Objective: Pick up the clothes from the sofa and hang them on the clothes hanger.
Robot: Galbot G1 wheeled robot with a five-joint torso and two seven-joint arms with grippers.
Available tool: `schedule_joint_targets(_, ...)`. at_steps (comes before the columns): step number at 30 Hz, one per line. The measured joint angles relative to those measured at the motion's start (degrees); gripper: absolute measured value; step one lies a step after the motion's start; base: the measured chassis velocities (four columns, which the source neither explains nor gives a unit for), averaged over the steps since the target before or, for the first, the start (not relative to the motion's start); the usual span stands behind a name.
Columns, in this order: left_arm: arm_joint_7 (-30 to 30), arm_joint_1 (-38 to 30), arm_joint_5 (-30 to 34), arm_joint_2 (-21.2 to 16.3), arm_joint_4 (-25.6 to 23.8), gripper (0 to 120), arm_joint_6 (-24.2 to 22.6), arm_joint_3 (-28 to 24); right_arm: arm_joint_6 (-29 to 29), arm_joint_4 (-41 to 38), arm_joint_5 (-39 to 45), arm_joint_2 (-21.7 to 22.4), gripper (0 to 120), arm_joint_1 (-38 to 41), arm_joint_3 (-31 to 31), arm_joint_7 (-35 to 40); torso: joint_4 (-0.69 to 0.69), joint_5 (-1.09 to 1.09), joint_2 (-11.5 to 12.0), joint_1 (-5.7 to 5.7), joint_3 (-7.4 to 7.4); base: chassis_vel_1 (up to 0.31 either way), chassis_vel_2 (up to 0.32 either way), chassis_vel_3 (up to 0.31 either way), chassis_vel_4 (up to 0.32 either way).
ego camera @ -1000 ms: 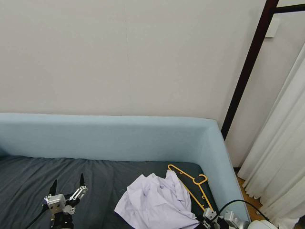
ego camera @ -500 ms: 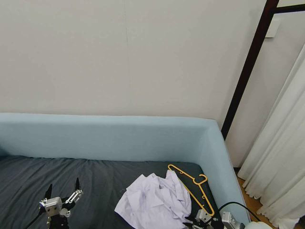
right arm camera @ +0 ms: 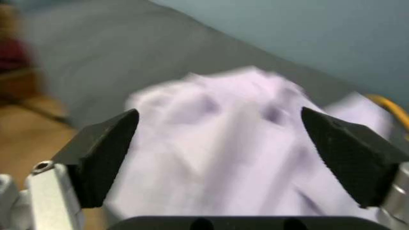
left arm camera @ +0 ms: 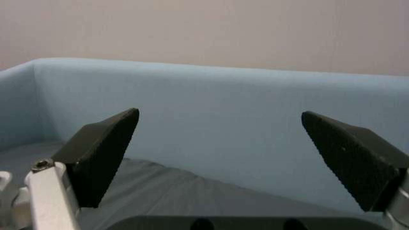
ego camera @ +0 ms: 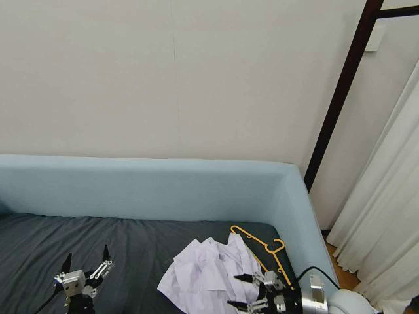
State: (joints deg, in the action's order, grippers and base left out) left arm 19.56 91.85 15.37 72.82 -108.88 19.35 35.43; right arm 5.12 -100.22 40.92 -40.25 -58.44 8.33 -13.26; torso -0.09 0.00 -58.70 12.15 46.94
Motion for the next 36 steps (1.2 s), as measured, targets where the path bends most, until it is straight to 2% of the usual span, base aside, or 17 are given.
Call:
schedule_joint_targets(1, 0.0, 0.0, 0.0, 0.0, 0.0, 100, 0.0, 0.0, 0.0, 0.0, 0.0, 0.0, 98, 0.0, 0.0, 0.0, 0.0, 0.0, 0.0, 0.0, 0.0, 0.0, 0.0, 0.0, 0.0)
schedule_joint_targets(4, -0.04, 0.28, -0.03, 0.07, -0.38, 100, 0.01, 0.01, 4.98, 0.83, 0.66, -1.6, 100, 1.42, 1.86, 10.22, -0.01, 0.0, 0.0, 0.0, 0.0, 0.0, 0.0, 0.0, 0.0)
schedule_joint_targets(7, -0.05, 0.39, -0.07, 0.1, -0.5, 100, 0.01, 0.06, 6.74, 1.43, 1.55, -2.36, 100, 2.18, 2.32, 12.1, -0.01, 0.0, 0.0, 0.0, 0.0, 0.0, 0.0, 0.0, 0.0)
schedule_joint_targets(9, -0.06, 0.59, -0.25, 0.3, -0.94, 100, 0.01, 0.16, 10.89, 3.27, 7.29, -4.61, 100, 4.41, 3.02, 15.41, -0.01, 0.0, 0.0, 0.0, 0.0, 0.0, 0.0, 0.0, 0.0)
schedule_joint_targets(11, -0.11, 0.86, -0.56, 0.69, -1.45, 100, 0.01, 0.17, 14.17, 5.48, 13.57, -7.01, 93, 6.62, 3.09, 18.6, 0.01, 0.0, 0.0, 0.0, 0.0, 0.0, 0.0, 0.0, 0.0)
schedule_joint_targets(12, -0.11, 0.86, -0.56, 0.69, -1.45, 100, 0.01, 0.17, 14.17, 5.48, 13.57, -7.01, 93, 6.62, 3.09, 18.6, 0.01, 0.0, 0.0, 0.0, 0.0, 0.0, 0.0, 0.0, 0.0)
schedule_joint_targets(14, -0.1, 1.08, -0.83, 0.96, -1.58, 100, 0.05, 0.13, 14.88, 8.18, 15.29, -8.64, 83, 7.96, 3.06, 19.13, 0.01, 0.0, 0.0, 0.0, 0.0, 0.0, 0.0, 0.0, 0.0)
schedule_joint_targets(19, -0.09, 1.26, -0.94, 1.12, -1.48, 100, 0.41, 0.11, 14.96, 11.32, 14.46, -9.98, 69, 8.68, 3.04, 18.14, 0.0, 0.0, 0.0, 0.0, 0.0, 0.0, 0.0, 0.0, 0.0)
schedule_joint_targets(21, -0.07, 1.24, -0.94, 1.12, -1.23, 100, 0.52, 0.12, 15.04, 12.05, 13.06, -10.26, 57, 8.55, 3.04, 17.5, 0.0, -0.01, 0.0, 0.0, 0.0, 0.0, 0.0, 0.0, 0.0)
schedule_joint_targets(25, -0.05, 1.14, -0.93, 1.1, -1.08, 100, 0.55, 0.1, 15.33, 12.41, 11.91, -10.42, 52, 8.2, 3.04, 17.28, 0.0, 0.0, 0.0, 0.0, 0.0, 0.0, 0.0, 0.0, 0.0)
schedule_joint_targets(27, -0.03, 0.85, -0.89, 1.07, -0.91, 100, 0.55, -0.09, 15.93, 13.23, 10.51, -10.86, 39, 7.78, 2.92, 17.36, -0.01, -0.01, 0.0, 0.0, 0.0, 0.0, 0.0, 0.0, 0.0)
schedule_joint_targets(30, -0.03, 0.65, -0.83, 0.97, -0.77, 100, 0.55, -0.21, 16.5, 14.31, 10.33, -11.58, 25, 7.67, 2.45, 18.24, 0.0, 0.0, 0.0, 0.0, 0.0, 0.0, 0.0, 0.0, 0.0)
schedule_joint_targets(31, -0.03, 0.65, -0.83, 0.97, -0.77, 100, 0.55, -0.21, 16.5, 14.31, 10.33, -11.58, 25, 7.67, 2.45, 18.24, 0.0, 0.0, 0.0, 0.0, 0.0, 0.0, 0.0, 0.0, 0.0)
schedule_joint_targets(33, -0.01, 0.53, -0.71, 0.79, -0.59, 100, 0.55, -0.22, 16.52, 15.0, 10.24, -11.98, 17, 7.67, 2.11, 18.65, 0.0, 0.0, 0.0, 0.0, 0.0, 0.0, 0.0, 0.0, 0.0)
schedule_joint_targets(34, -0.01, 0.53, -0.71, 0.79, -0.59, 100, 0.55, -0.22, 16.52, 15.0, 10.24, -11.98, 17, 7.67, 2.11, 18.65, 0.0, 0.0, 0.0, 0.0, 0.0, 0.0, 0.0, 0.0, 0.0)
schedule_joint_targets(35, -0.01, 0.48, -0.66, 0.71, -0.53, 100, 0.55, -0.22, 16.52, 15.07, 10.22, -12.02, 10, 7.68, 1.98, 18.76, 0.0, 0.0, 0.0, 0.0, 0.0, 0.0, 0.0, 0.0, 0.0)
schedule_joint_targets(36, -0.01, 0.4, -0.61, 0.66, -0.45, 100, 0.55, -0.22, 16.53, 15.07, 10.22, -12.02, 10, 7.68, 1.9, 18.85, 0.0, 0.0, 0.0, 0.0, 0.0, 0.0, 0.0, 0.0, 0.0)
